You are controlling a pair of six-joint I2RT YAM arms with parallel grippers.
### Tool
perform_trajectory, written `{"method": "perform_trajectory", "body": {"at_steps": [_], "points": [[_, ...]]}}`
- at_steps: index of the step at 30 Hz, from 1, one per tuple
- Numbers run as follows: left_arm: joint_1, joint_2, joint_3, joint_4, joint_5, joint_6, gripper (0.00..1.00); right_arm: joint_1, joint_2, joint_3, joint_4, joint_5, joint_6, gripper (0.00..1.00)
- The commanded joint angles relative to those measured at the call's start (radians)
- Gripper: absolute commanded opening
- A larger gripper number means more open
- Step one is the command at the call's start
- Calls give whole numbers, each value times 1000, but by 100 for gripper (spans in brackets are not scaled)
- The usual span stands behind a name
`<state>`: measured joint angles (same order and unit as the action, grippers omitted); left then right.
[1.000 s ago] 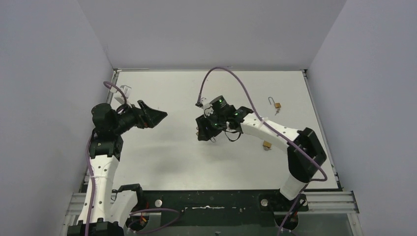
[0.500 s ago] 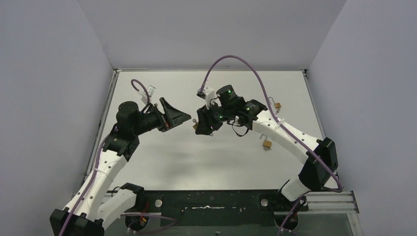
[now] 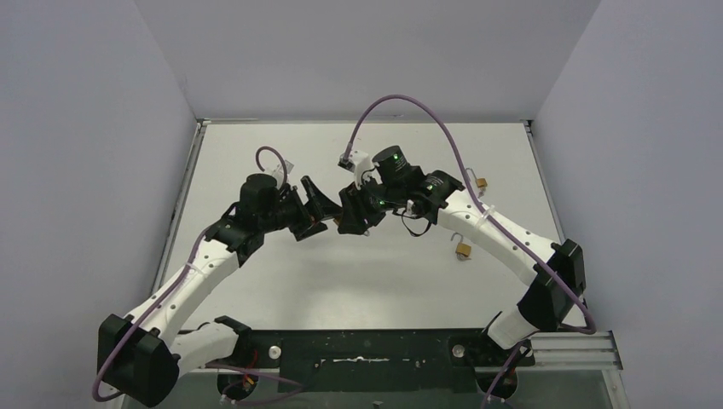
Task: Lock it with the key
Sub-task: Pick up the lock from the center of the board.
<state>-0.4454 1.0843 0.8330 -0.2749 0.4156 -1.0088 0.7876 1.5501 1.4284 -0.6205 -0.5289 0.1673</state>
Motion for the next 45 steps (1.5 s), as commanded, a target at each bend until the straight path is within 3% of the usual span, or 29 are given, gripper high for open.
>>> {"method": "perform_trajectory", "body": {"at_steps": [1,7,14,18,20,21,25,27,30,33,36,39,45], "points": [[-16,21,22,120,1,-65,80,12,-36,70,41,-4,-8,4],[-60,91,64,159,65,-80,65,14,-30,67,34,2,-14,4],[-85,128,78,145,136,-66,53,15,-33,77,16,22,-26,4],[-85,135,61,198,190,-87,32,15,-34,90,-2,29,-34,4],[-85,140,31,305,229,-136,6,15,-33,96,-7,31,-40,4],[-85,142,20,343,244,-152,0,15,-30,102,-14,32,-42,4],[-95,132,7,382,272,-147,0,15,-14,139,-51,31,-69,6],[-95,112,1,385,271,-147,0,15,-8,168,-75,36,-85,16],[-80,79,-7,403,252,-146,0,13,-13,204,-87,48,-97,45],[-50,67,-41,535,248,-189,0,-2,-57,209,-49,83,-86,76],[-17,69,-65,664,238,-242,0,-31,-136,141,66,66,-46,99],[9,77,-49,715,230,-246,0,-91,-193,69,167,-40,1,100],[39,69,-3,765,218,-214,0,-133,-236,5,156,-93,-39,95]]}}
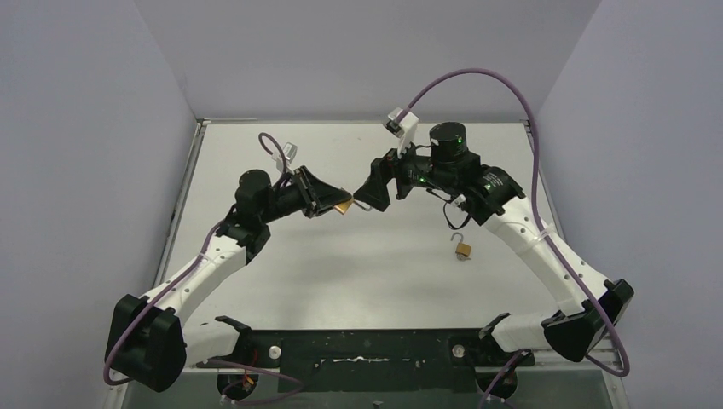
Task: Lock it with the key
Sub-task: Pick up the lock from the center of the board.
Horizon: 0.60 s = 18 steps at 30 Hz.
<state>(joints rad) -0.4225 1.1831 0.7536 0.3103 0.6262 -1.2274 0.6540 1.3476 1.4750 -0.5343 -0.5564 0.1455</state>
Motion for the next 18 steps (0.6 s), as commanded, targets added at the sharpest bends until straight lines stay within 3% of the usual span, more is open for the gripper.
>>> {"method": "perform_trajectory", "body": {"at_steps": [1,5,11,18], "points": [[23,-33,84,190,8,5,0,0,-41,-57,70,-77,-26,93],[36,-29,100,231,15,-23,0,13,-72,-116,94,-101,-66,89],[36,-7,101,353,19,-123,0,38,-112,-172,145,-12,-166,89],[36,-16,110,341,25,-129,0,74,-189,-266,298,78,-246,89]]}}
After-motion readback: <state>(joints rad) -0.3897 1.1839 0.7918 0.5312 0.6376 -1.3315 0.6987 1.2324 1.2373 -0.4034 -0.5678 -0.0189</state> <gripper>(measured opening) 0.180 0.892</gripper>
